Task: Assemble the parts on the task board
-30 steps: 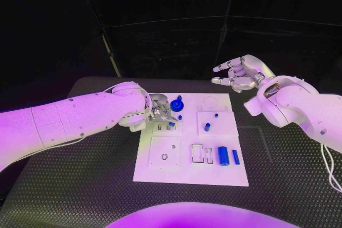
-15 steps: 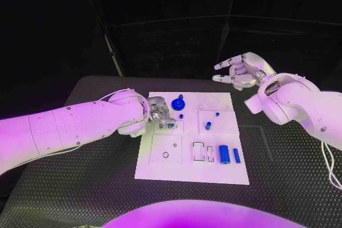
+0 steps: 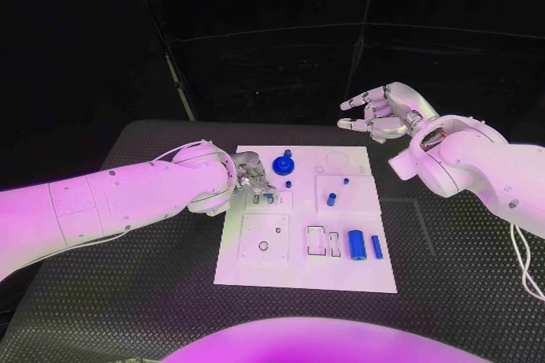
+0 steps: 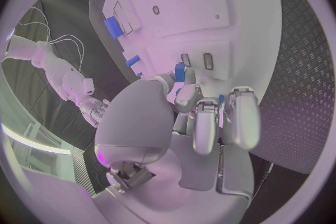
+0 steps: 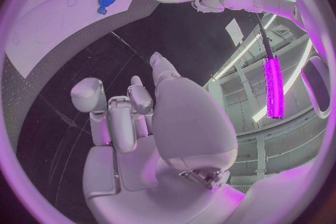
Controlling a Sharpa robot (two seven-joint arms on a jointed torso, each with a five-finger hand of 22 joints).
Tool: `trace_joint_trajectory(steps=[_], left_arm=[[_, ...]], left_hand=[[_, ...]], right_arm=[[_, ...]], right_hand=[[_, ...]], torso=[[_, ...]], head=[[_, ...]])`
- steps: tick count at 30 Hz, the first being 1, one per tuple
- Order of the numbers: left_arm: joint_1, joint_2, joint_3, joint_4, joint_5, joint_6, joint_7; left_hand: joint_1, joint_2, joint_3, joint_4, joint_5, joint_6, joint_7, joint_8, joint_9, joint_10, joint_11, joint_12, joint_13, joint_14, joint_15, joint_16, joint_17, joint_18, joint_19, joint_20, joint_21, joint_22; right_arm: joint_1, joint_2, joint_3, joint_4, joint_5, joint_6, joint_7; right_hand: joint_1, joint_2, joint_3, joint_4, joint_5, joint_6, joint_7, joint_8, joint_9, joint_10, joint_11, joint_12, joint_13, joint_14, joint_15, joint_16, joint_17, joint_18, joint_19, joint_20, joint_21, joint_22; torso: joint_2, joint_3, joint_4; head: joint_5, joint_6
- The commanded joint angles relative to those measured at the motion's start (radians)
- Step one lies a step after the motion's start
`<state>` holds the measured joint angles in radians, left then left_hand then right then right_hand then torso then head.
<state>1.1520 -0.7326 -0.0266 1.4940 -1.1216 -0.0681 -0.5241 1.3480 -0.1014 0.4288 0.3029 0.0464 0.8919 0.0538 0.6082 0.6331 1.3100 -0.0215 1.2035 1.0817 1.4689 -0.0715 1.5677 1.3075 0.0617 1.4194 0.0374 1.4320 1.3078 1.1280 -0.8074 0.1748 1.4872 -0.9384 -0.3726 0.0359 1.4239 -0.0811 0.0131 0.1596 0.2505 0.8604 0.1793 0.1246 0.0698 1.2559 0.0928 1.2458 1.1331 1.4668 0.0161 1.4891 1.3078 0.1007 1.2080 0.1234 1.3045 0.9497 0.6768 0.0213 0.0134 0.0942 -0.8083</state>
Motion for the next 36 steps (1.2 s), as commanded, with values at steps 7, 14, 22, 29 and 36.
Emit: trace_joint_trajectory(steps=[7, 14, 22, 29, 36], left_arm=[[0.001, 0.017, 0.001, -0.023, -0.016, 0.029, -0.001], [0.001, 0.024, 0.000, -0.028, -0.017, 0.040, -0.001], [0.000, 0.023, 0.000, -0.025, -0.017, 0.056, -0.002], [0.000, 0.021, 0.000, -0.022, -0.023, 0.069, -0.003], [0.000, 0.021, 0.000, -0.022, -0.025, 0.081, -0.003]], left_hand=[[-0.006, -0.001, 0.173, -0.165, 0.002, 0.001, -0.003, 0.004, 0.000, 0.007, 0.001, 0.003, 0.002, 0.102, -0.005, 0.003, 0.263, -0.007, 0.005, -0.001, 0.000, 0.021], [-0.006, -0.001, 0.173, -0.165, 0.002, 0.001, -0.003, 0.004, 0.000, 0.007, 0.001, 0.003, 0.002, 0.102, -0.005, 0.003, 0.263, -0.007, 0.005, -0.001, 0.000, 0.021], [-0.008, -0.003, 0.177, -0.166, 0.002, 0.001, -0.003, 0.004, 0.001, 0.007, 0.001, 0.003, 0.001, 0.102, -0.005, 0.003, 0.263, -0.006, 0.004, -0.001, -0.001, 0.019], [-0.010, -0.004, 0.181, -0.169, 0.002, 0.001, -0.003, 0.005, 0.002, 0.005, 0.001, 0.001, -0.001, 0.102, -0.004, 0.003, 0.263, -0.006, 0.003, -0.001, -0.003, 0.017], [-0.010, -0.005, 0.183, -0.170, 0.002, 0.001, -0.003, 0.005, 0.003, 0.005, 0.001, 0.001, -0.001, 0.102, -0.004, 0.003, 0.263, -0.006, 0.003, -0.001, -0.003, 0.017]], right_arm=[[0.002, 0.002, 0.001, 0.001, -0.001, 0.006, 0.010], [0.002, 0.003, 0.001, 0.001, -0.001, 0.008, 0.010], [0.002, 0.003, 0.001, 0.000, -0.001, 0.010, 0.010], [0.002, 0.004, 0.001, -0.001, -0.001, 0.011, 0.010], [0.002, 0.005, 0.001, -0.003, -0.001, 0.013, 0.011]], right_hand=[[0.000, 0.003, -0.002, -0.005, 0.007, 0.004, -0.002, 0.004, 0.000, -0.004, -0.004, -0.006, -0.002, 0.055, -0.003, -0.007, 0.052, 0.020, -0.009, -0.001, -0.005, -0.001], [0.000, 0.003, -0.002, -0.005, 0.007, 0.004, -0.002, 0.004, 0.000, -0.004, -0.004, -0.006, -0.002, 0.055, -0.003, -0.007, 0.052, 0.020, -0.009, -0.001, -0.005, -0.001], [0.000, 0.003, -0.002, -0.005, 0.007, 0.004, -0.002, 0.004, 0.000, -0.004, -0.004, -0.006, -0.002, 0.055, -0.003, -0.007, 0.052, 0.020, -0.009, -0.001, -0.005, -0.001], [0.000, 0.003, -0.002, -0.005, 0.007, 0.004, -0.002, 0.004, 0.000, -0.004, -0.004, -0.006, -0.002, 0.055, -0.003, -0.007, 0.052, 0.020, -0.009, -0.001, -0.005, -0.001], [0.000, 0.003, -0.002, -0.005, 0.007, 0.004, -0.002, 0.004, 0.000, -0.004, -0.004, -0.006, -0.002, 0.055, -0.003, -0.007, 0.052, 0.020, -0.009, -0.001, -0.005, -0.001]], torso=[[0.001, 0.0002, 0.0002], [0.001, 0.0003, 0.0007], [0.000, 0.0003, 0.0012], [0.000, 0.0004, 0.0004], [0.000, 0.0006, 0.0015]], head=[[-0.001, -0.005], [-0.001, -0.009], [-0.001, -0.013], [-0.001, -0.015], [-0.001, -0.017]])
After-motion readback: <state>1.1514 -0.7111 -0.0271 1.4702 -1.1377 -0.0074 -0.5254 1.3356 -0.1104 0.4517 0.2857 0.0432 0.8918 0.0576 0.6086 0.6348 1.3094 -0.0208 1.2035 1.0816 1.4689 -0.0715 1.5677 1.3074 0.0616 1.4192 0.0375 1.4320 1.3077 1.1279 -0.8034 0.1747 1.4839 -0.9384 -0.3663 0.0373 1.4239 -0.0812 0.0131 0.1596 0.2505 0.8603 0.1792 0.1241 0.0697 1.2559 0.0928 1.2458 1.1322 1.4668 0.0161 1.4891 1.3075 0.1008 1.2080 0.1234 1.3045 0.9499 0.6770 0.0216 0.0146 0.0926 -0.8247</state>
